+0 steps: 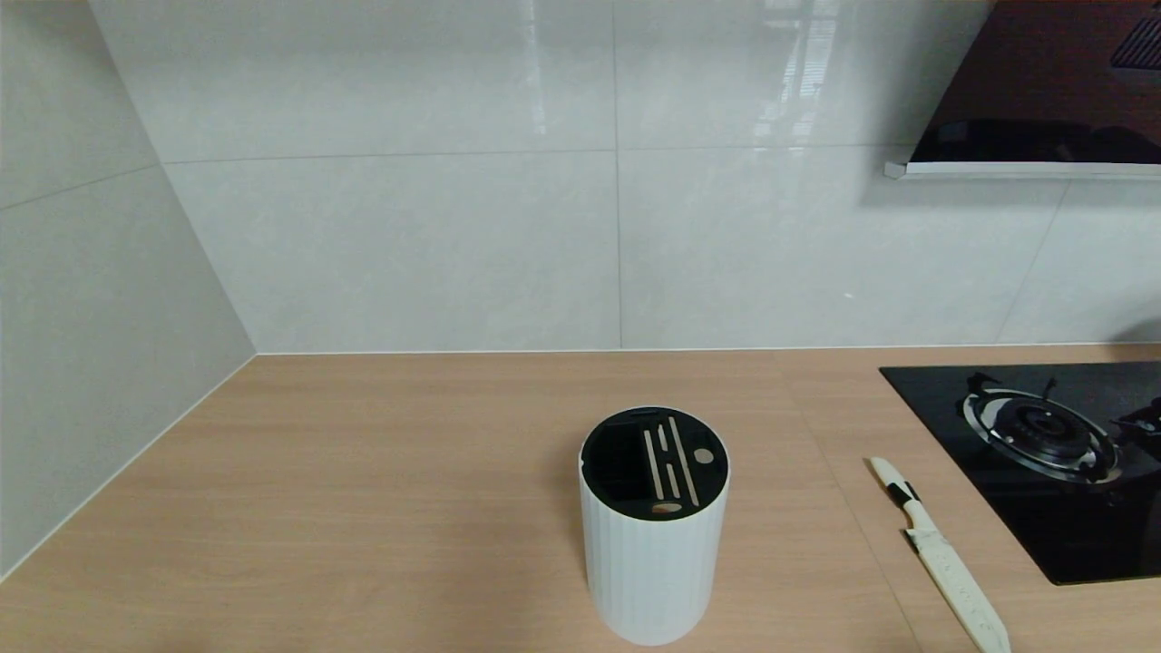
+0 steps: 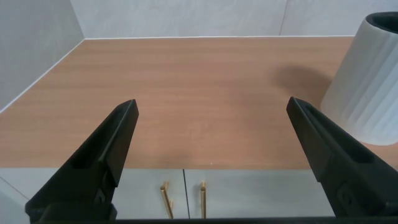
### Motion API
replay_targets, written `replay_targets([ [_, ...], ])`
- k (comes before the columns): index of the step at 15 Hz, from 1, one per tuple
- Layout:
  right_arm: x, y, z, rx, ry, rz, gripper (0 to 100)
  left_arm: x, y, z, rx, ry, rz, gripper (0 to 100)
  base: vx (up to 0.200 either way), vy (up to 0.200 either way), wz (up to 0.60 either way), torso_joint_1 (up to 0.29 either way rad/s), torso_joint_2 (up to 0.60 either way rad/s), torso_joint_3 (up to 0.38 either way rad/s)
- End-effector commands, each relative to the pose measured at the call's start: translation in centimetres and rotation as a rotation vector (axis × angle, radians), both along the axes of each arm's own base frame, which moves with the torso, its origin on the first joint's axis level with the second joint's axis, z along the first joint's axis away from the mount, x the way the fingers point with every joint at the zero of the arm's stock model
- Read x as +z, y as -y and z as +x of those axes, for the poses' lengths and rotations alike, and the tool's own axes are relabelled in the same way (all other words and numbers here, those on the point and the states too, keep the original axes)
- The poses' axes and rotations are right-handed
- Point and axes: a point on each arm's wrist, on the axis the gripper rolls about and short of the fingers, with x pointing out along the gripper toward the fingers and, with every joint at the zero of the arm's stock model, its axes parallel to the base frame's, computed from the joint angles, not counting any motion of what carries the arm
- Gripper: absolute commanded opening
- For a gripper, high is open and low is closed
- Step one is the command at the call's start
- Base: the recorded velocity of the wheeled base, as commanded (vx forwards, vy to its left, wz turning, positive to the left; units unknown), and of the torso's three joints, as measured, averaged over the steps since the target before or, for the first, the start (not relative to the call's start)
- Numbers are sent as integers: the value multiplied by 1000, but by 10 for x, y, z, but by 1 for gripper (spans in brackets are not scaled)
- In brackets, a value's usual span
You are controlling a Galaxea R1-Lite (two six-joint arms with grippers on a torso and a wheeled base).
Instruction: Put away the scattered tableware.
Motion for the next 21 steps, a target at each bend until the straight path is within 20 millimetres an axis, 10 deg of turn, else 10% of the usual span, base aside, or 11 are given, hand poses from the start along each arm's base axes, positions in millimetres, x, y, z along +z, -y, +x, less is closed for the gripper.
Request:
replay_targets([
  [1,4,0,4,-2,-48,-1,100,0,0,0,1,-1,0,100,0,0,0,0,0,0],
  [3,64,0,7,14,-2,71,100,0,0,0,0,-1,0,100,0,0,0,0,0,0],
  [6,72,-2,59,74,-325,54,100,0,0,0,1,-1,0,100,0,0,0,0,0,0],
  [13,33,-2,178,49,-924,35,100,0,0,0,0,-1,0,100,0,0,0,0,0,0],
  [21,-26,-7,256,57,-962,-12,100,0,0,0,1,-1,0,100,0,0,0,0,0,0],
])
